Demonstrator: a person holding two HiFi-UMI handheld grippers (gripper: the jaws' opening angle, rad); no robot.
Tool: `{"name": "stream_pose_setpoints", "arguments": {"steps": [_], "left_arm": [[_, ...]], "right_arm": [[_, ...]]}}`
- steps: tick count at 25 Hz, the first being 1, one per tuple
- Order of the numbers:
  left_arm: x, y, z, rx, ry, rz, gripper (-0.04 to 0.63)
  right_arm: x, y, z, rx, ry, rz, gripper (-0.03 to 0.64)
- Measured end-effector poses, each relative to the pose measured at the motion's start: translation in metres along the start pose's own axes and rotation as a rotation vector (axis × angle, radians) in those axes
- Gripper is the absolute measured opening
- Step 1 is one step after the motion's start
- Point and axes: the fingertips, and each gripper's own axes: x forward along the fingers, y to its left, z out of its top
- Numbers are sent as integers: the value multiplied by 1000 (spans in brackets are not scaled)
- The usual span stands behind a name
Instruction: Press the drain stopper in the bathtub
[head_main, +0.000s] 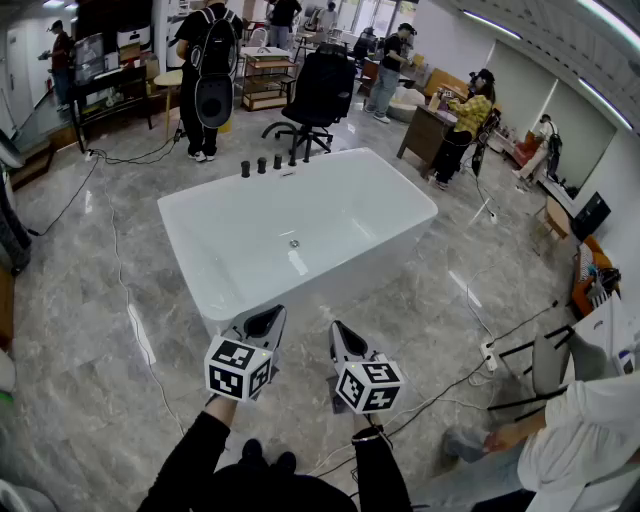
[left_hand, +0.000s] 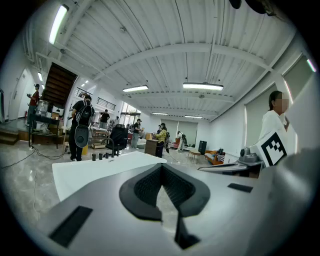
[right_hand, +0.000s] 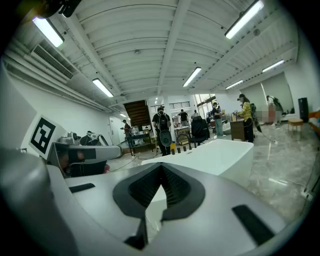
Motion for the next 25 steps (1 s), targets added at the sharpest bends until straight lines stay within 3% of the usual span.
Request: {"name": "stream_pose_setpoints", "arguments": {"steps": [19, 25], "left_arm": [[-5, 10, 1, -1, -7, 7, 2], [-13, 21, 6, 7, -5, -9, 2]], "right_arm": [[3, 5, -5, 17, 4, 30, 2], [8, 12, -5, 25, 14, 2, 2]]}}
